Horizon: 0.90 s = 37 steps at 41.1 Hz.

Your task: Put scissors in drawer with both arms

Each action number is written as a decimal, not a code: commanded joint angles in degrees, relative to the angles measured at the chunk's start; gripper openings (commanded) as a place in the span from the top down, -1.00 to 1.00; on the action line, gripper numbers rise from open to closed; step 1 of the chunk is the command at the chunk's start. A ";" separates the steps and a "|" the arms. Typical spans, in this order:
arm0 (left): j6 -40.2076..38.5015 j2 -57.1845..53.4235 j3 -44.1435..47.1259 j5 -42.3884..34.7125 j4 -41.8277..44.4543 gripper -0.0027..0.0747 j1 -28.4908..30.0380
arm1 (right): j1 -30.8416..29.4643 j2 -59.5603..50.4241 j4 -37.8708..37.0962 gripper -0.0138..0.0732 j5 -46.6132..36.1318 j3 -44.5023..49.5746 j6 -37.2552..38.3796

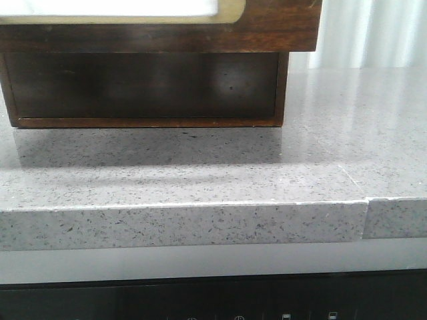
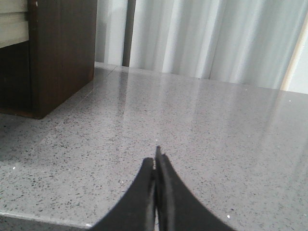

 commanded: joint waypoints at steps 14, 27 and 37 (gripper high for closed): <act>-0.18 -1.10 1.41 -4.91 0.03 0.98 -0.24 | -0.30 -0.97 -0.39 0.95 -5.03 0.11 6.93; -0.18 -1.10 1.41 -4.91 0.03 0.98 -0.24 | -0.30 -0.97 -0.39 0.95 -4.96 0.11 6.94; -0.18 -1.10 1.41 -4.91 0.03 0.98 -0.24 | -0.30 -0.97 -0.39 0.95 -4.96 0.11 6.94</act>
